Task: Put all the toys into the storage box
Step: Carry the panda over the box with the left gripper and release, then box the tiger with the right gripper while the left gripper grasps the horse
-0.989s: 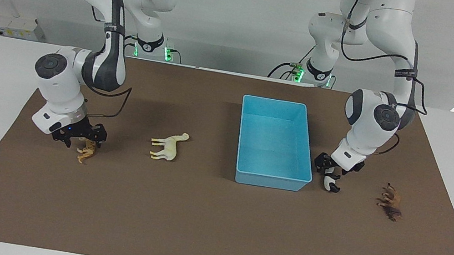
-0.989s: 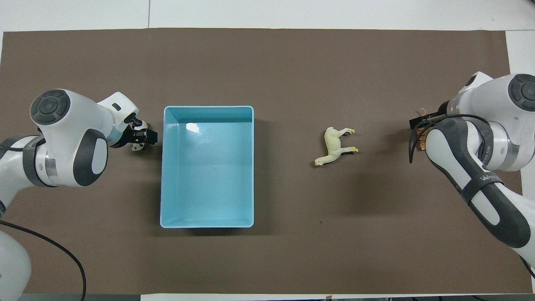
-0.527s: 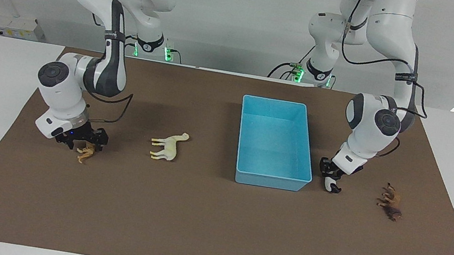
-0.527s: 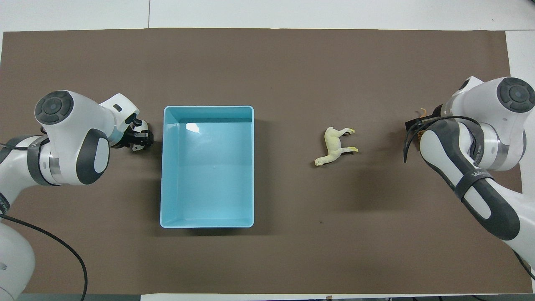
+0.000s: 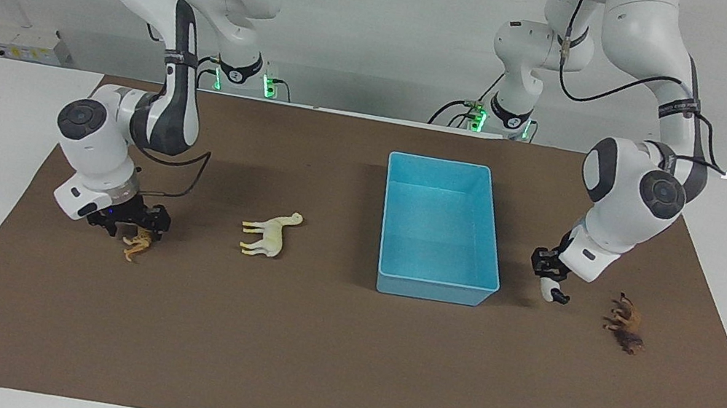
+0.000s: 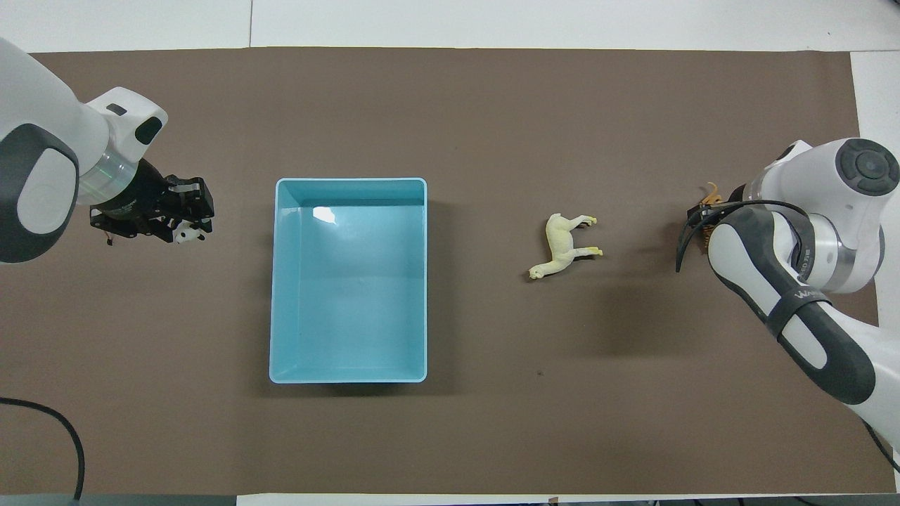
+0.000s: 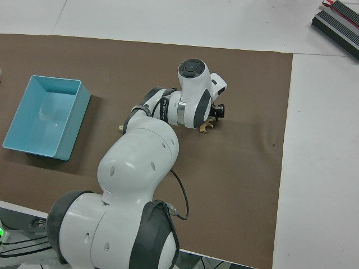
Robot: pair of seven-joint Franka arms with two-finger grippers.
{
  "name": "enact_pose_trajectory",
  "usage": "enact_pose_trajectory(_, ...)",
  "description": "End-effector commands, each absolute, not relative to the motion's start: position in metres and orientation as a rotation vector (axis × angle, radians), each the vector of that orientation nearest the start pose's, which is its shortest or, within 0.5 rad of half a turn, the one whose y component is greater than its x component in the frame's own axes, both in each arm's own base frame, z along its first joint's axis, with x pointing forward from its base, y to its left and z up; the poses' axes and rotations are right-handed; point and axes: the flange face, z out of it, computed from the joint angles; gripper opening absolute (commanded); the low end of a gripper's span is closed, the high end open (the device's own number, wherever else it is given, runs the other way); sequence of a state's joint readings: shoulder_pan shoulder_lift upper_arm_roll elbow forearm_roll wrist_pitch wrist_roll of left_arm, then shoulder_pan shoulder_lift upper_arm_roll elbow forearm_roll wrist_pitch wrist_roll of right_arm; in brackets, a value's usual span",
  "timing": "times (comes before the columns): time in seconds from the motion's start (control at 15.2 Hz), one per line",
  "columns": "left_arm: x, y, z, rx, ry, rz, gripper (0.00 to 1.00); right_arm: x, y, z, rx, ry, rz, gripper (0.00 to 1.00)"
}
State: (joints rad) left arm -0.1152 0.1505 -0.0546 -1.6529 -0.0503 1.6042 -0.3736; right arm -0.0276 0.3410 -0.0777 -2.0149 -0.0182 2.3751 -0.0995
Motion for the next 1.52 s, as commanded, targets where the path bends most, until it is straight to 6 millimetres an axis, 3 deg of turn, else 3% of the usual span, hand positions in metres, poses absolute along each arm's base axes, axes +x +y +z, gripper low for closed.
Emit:
enact_pose_trajectory(0.0, 0.519, -0.188, 0.501, -3.058, -0.399, 0.347, 0.00, 0.597, -0.055, 0.286, -3.167, 0.057, -0.052, 0.00)
enact_pose_trajectory(0.07, 0.505, -0.206, 0.491, -3.065, -0.410, 0.296, 0.00, 0.597, -0.055, 0.286, -3.167, 0.057, -0.052, 0.00)
enact_pose_trajectory(0.2, 0.476, -0.224, 0.462, -3.086, -0.406, 0.218, 0.03, 0.598, -0.052, 0.288, -3.166, 0.050, -0.049, 0.00)
enact_pose_trajectory(0.26, 0.463, -0.230, 0.452, -3.097, -0.385, 0.192, 0.18, 0.600, -0.051, 0.290, -3.166, 0.048, -0.050, 0.00)
enact_pose_trajectory(0.33, 0.459, -0.228, 0.444, -3.101, -0.383, 0.179, 0.48, 0.602, -0.052, 0.294, -3.166, 0.046, -0.049, 0.00)
enact_pose_trajectory(0.4, 0.460, -0.226, 0.445, -3.103, -0.380, 0.177, 0.99, 0.606, -0.049, 0.303, -3.165, 0.040, -0.057, 0.00)
enact_pose_trajectory(0.53, 0.469, -0.226, 0.457, -3.115, -0.390, 0.154, 1.00, 0.619, -0.028, 0.333, -3.159, 0.007, -0.038, 0.00)
enact_pose_trajectory(0.66, 0.476, -0.216, 0.461, -3.117, -0.407, 0.128, 1.00, 0.628, -0.001, 0.378, -3.158, 0.016, -0.025, 0.00)
enact_pose_trajectory(0.73, 0.488, -0.198, 0.467, -3.119, -0.434, 0.100, 1.00, 0.632, 0.014, 0.402, -3.157, 0.033, -0.018, 0.00)
enact_pose_trajectory(0.79, 0.503, -0.164, 0.466, -3.112, -0.379, 0.073, 1.00, 0.636, 0.029, 0.426, -3.158, 0.064, -0.005, 0.00)
enact_pose_trajectory(0.86, 0.520, -0.122, 0.464, -3.120, -0.270, 0.021, 1.00, 0.637, 0.057, 0.451, -3.157, 0.102, 0.016, 0.00)
enact_pose_trajectory(0.99, 0.548, -0.027, 0.450, -3.133, -0.039, -0.075, 1.00, 0.630, 0.148, 0.502, -3.174, 0.200, 0.057, 0.00)
enact_pose_trajectory(1.05, 0.560, 0.007, 0.433, -3.115, 0.065, -0.080, 1.00, 0.622, 0.202, 0.516, -3.183, 0.266, 0.062, 0.00)
enact_pose_trajectory(1.19, 0.577, 0.078, 0.415, -2.993, 0.202, -0.129, 1.00, 0.598, 0.289, 0.533, -3.164, 0.353, 0.004, 0.00)
enact_pose_trajectory(1.25, 0.582, 0.104, 0.408, -2.985, 0.183, -0.144, 1.00, 0.584, 0.320, 0.534, -3.153, 0.374, -0.012, 0.00)
enact_pose_trajectory(1.32, 0.583, 0.115, 0.404, -2.988, 0.157, -0.152, 1.00, 0.570, 0.353, 0.545, -3.131, 0.358, -0.047, 0.00)
enact_pose_trajectory(1.45, 0.584, 0.113, 0.396, -2.987, 0.161, -0.179, 1.00, 0.549, 0.411, 0.548, -3.092, 0.322, -0.091, 0.00)
